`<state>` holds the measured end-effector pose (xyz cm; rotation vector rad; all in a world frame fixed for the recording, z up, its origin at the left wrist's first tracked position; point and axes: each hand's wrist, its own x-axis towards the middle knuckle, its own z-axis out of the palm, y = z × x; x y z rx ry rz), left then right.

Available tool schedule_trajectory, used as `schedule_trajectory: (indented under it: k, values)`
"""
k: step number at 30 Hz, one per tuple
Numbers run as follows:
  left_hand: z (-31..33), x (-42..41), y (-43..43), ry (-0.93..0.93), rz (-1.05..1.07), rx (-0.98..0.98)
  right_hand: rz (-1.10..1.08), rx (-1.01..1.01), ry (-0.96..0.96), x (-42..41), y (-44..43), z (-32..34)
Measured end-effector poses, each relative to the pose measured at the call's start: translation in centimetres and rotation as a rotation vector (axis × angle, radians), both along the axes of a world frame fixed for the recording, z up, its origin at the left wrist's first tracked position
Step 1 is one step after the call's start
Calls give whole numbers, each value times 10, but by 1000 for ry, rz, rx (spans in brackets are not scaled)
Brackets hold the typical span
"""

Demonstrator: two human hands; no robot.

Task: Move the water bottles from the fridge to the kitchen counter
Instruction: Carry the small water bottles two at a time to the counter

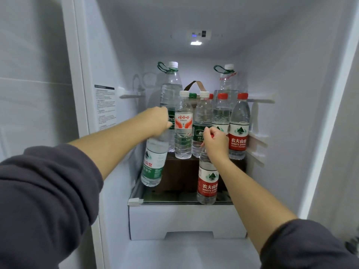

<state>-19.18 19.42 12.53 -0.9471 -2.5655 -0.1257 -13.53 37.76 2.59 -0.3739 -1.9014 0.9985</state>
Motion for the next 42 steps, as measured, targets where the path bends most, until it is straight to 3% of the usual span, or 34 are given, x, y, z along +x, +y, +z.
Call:
schedule_trajectory:
  k: [11, 16, 25, 30, 36, 42]
  values:
    - [-46, -4, 39, -102, -243, -9, -36, 59, 3, -5, 5, -3]
    - [-74, -20, 36, -86, -340, 256, 2, 64, 32, -3, 5, -9]
    - [-202, -7, 39, -518, -312, 891, 132, -53, 68, 23, 1, -72]
    - [-245, -5, 44, -610, -269, 932, 204, -180, 9, 33, 0, -116]
    - [-250, -23, 28, -891, -512, 796, 201, -227, -11, 37, 0, -131]
    - [-258, -7, 51, -853, -394, 964, 215, -223, -140, 37, 5, -140]
